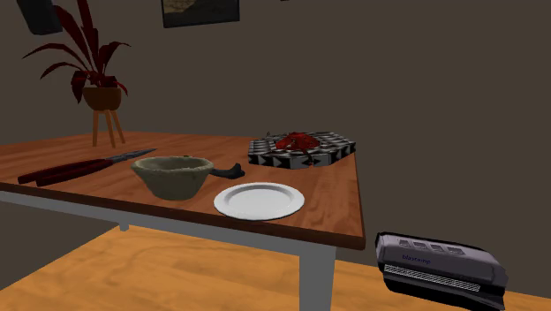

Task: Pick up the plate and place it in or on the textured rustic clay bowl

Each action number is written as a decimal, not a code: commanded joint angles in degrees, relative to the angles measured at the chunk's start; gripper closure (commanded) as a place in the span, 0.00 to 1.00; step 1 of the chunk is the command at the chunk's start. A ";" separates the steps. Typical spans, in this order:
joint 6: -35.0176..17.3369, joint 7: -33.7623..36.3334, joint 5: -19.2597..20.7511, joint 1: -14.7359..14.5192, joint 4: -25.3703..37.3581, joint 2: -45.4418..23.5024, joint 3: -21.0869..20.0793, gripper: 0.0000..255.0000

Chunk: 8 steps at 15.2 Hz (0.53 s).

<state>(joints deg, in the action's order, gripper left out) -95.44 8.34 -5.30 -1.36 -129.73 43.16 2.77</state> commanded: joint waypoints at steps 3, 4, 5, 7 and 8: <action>-4.98 -0.16 -3.14 -0.30 -5.53 1.69 1.52 0.00; -7.52 -0.33 -4.77 -0.51 -8.20 2.39 2.24 0.00; -10.09 -0.57 -6.46 -0.78 -10.81 2.98 2.93 0.00; -15.36 -1.29 -10.03 -1.51 -15.81 3.84 4.24 0.00; -18.08 -1.80 -11.96 -2.01 -18.19 4.08 4.87 0.00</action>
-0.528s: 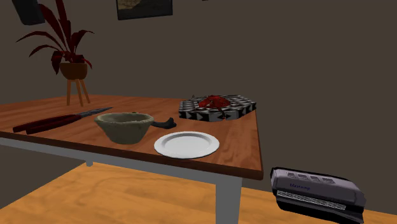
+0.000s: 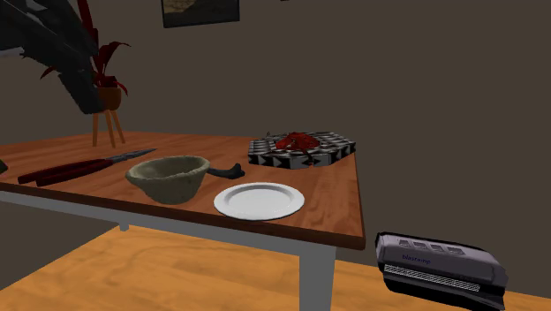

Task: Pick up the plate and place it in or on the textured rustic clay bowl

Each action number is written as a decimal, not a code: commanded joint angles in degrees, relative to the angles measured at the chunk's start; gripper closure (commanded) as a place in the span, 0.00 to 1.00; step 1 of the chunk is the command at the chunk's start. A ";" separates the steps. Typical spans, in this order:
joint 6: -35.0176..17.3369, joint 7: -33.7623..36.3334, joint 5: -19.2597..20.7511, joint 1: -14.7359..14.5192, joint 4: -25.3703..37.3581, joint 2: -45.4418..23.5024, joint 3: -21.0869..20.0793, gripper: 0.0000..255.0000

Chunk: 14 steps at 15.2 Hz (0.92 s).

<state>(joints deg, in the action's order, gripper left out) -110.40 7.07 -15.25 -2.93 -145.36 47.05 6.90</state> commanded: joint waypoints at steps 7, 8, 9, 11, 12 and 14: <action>-24.08 -8.15 -19.89 -8.92 -16.00 -2.52 6.06 0.00; -27.36 -10.24 -23.51 -11.28 -17.24 -3.65 7.26 0.00; -30.64 -12.78 -27.58 -14.07 -18.23 -4.96 8.70 0.00; -37.07 -19.55 -37.37 -21.23 -19.28 -8.07 12.65 0.00; -40.02 -24.03 -43.28 -25.65 -19.26 -9.79 15.30 0.00; -44.30 -35.73 -57.55 -35.40 -17.89 -13.54 21.68 0.00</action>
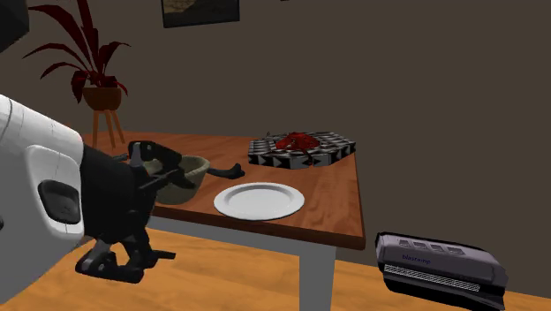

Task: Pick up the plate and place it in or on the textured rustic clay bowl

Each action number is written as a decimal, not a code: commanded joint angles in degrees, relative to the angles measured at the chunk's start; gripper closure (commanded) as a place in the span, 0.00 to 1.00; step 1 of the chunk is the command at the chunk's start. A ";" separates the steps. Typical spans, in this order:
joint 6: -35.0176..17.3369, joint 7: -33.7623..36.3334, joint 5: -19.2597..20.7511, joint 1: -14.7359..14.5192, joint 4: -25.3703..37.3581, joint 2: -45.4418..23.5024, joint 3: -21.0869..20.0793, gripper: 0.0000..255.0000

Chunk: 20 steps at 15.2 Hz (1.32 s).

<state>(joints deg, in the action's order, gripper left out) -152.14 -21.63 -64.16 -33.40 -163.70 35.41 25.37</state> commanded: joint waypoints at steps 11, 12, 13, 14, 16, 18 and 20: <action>19.97 -43.52 -60.32 -23.19 10.92 -29.16 15.99 0.00; 20.39 -43.46 -61.08 -23.51 11.56 -30.26 15.79 0.00; 20.80 -43.39 -61.82 -23.83 12.20 -31.34 15.58 0.00; 21.19 -43.30 -62.54 -24.14 12.85 -32.41 15.37 0.00; 22.10 -42.99 -64.32 -24.85 14.56 -35.12 14.80 0.00; 22.10 -42.99 -64.33 -24.82 14.55 -35.12 14.77 0.00; 22.10 -42.99 -64.32 -24.82 14.56 -35.12 14.77 0.00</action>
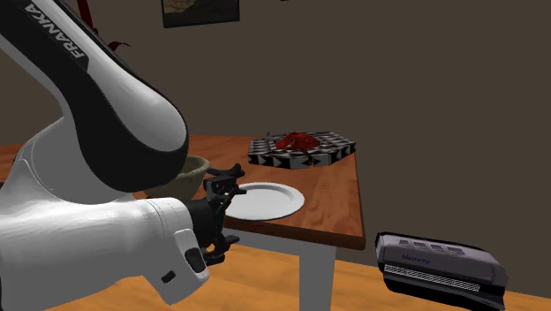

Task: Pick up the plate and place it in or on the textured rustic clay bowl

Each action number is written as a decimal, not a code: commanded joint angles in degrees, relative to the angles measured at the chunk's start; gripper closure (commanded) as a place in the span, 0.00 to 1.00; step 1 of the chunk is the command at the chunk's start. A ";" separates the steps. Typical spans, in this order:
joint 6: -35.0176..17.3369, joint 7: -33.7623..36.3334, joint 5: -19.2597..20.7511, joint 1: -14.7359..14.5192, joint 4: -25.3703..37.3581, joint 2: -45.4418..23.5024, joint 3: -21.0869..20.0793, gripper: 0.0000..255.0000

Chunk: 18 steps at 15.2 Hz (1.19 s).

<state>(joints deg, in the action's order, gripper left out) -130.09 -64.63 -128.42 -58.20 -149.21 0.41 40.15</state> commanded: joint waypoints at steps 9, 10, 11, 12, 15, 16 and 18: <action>-0.91 0.23 0.97 0.22 -0.38 1.39 0.20 1.00; -0.96 -0.04 0.82 0.20 -0.69 1.64 0.17 1.00; -1.38 -0.23 0.56 0.04 -0.86 2.07 0.00 1.00; -1.00 -0.29 0.73 0.19 -0.97 1.86 0.16 1.00; -0.98 0.35 0.41 -0.19 0.09 0.95 0.05 1.00; -2.01 0.70 0.88 -0.29 0.13 2.00 0.01 1.00; -4.04 1.46 1.83 -0.45 0.23 4.06 -0.12 1.00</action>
<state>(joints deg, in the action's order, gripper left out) -136.95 -63.53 -126.88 -58.39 -149.68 3.39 40.31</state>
